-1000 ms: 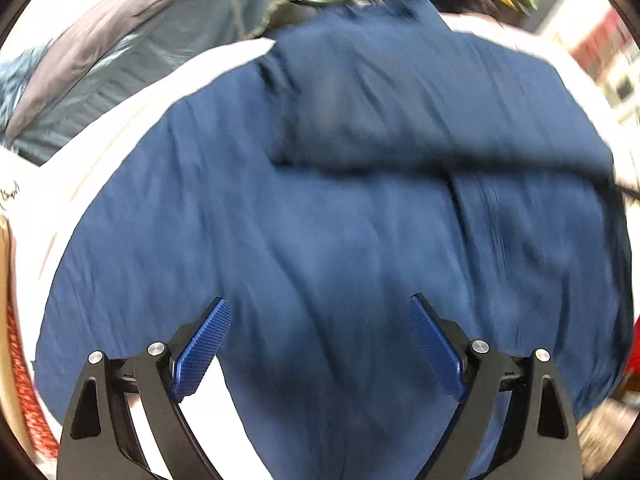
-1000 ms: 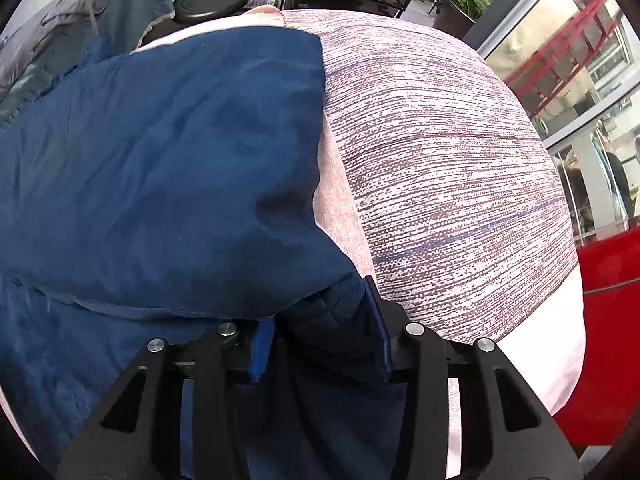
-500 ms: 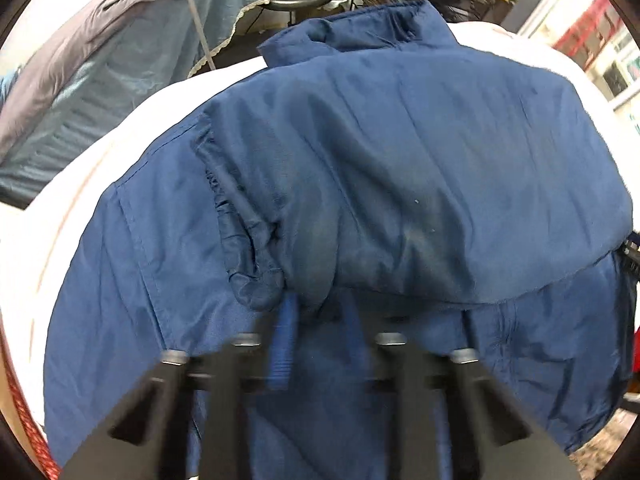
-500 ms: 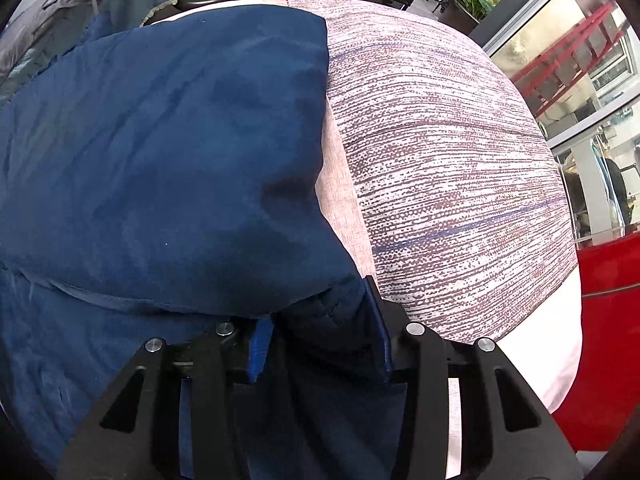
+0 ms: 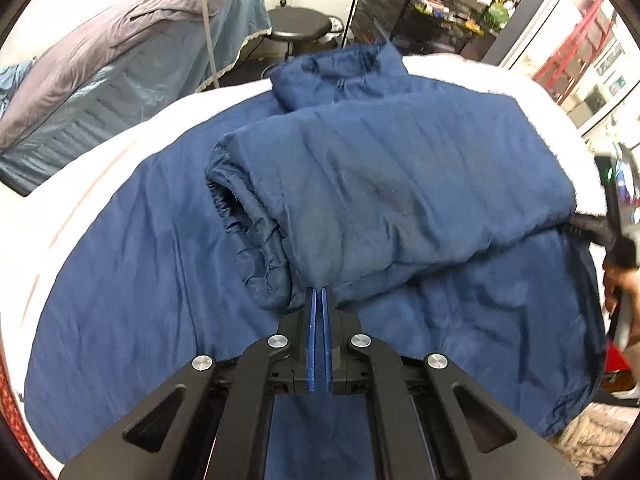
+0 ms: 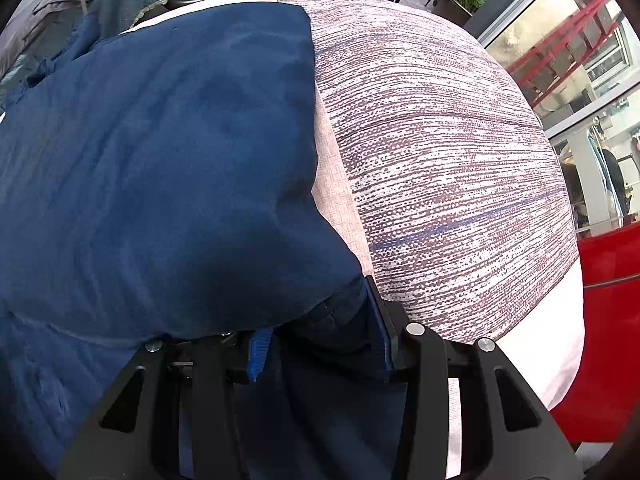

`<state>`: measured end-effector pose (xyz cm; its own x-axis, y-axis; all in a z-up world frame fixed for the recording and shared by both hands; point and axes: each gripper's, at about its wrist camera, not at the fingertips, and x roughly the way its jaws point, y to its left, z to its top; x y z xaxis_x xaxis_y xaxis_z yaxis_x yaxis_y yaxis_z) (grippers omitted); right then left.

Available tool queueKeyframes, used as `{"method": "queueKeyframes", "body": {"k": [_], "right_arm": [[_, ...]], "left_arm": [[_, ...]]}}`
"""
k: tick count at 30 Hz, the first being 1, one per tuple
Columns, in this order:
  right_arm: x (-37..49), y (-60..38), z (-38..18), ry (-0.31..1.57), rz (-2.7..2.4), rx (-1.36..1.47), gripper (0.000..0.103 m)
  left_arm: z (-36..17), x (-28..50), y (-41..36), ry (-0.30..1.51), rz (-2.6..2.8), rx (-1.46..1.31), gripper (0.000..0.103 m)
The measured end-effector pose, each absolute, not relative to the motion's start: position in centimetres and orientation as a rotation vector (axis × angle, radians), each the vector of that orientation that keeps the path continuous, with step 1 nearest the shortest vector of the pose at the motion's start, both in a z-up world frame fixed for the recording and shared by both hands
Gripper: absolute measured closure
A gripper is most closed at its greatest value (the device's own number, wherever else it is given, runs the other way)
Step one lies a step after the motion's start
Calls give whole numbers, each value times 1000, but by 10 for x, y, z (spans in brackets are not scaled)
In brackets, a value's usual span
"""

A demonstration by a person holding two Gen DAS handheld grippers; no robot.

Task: Fold large clothes
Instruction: 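Grasp the jacket side with the right tool and fold it toward the collar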

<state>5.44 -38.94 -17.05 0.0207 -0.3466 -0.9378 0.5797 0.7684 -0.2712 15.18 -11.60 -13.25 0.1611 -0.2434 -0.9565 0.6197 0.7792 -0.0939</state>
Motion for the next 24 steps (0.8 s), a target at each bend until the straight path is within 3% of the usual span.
{"method": "queueKeyframes", "body": {"k": [7, 11, 12, 13, 15, 24], "right_arm": [[55, -387, -172, 1383, -722, 177, 61], [55, -386, -170, 1390, -719, 166, 59], [55, -386, -169, 1395, -721, 159, 58], [55, -385, -168, 1399, -724, 154, 57], [55, -383, -165, 1404, -733, 140, 54], [45, -360, -134, 1389, -729, 143, 46]], "left_arm": [[-171, 140, -116, 1364, -577, 407, 103], [-166, 143, -114, 1358, -544, 354, 101], [-162, 144, -114, 1348, -542, 343, 94], [-157, 146, -115, 1330, -535, 348, 75], [-146, 146, -117, 1289, -525, 363, 49], [-136, 168, -149, 1215, -531, 381, 45]]}}
